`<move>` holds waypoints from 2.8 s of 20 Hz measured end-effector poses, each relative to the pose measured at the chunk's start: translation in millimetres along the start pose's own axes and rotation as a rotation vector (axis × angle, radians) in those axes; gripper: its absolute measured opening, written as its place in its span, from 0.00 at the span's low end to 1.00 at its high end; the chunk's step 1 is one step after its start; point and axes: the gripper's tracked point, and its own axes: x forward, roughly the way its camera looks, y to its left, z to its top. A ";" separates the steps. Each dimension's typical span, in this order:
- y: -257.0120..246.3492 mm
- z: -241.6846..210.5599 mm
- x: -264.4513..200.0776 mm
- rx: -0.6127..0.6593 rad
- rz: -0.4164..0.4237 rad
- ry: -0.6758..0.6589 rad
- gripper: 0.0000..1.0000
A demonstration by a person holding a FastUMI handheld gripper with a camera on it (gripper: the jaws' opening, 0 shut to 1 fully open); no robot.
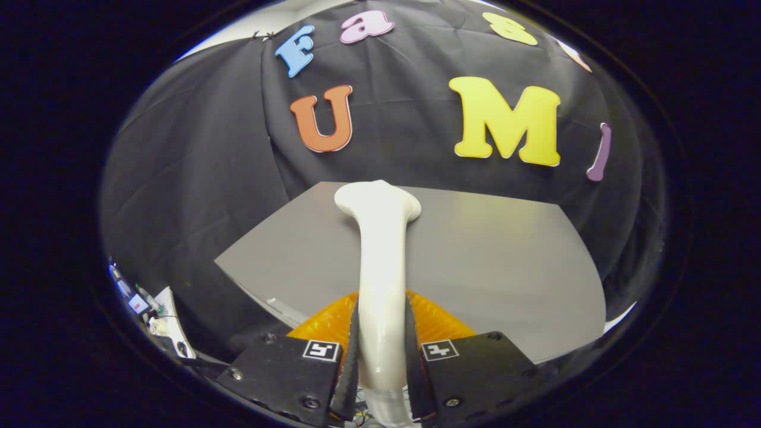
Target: Iron the clothes twice with a garment steamer, once on the left side and once on the right side.
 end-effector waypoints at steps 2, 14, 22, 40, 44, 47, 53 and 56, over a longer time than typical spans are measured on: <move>-11.8 -8.6 -30.6 -0.001 -0.003 -0.028 0.37; -103.2 -54.7 -236.2 0.118 -0.101 -0.195 0.37; -208.4 -63.0 -351.1 0.254 -0.322 -0.318 0.37; -313.3 76.6 -378.9 0.288 -0.436 -0.505 0.37; -311.4 107.2 -356.1 0.247 -0.439 -0.500 0.37; -308.0 125.1 -339.7 0.219 -0.447 -0.501 0.37; -317.4 119.5 -313.9 0.210 -0.500 -0.447 0.37; -326.1 107.8 -301.6 0.215 -0.522 -0.415 0.37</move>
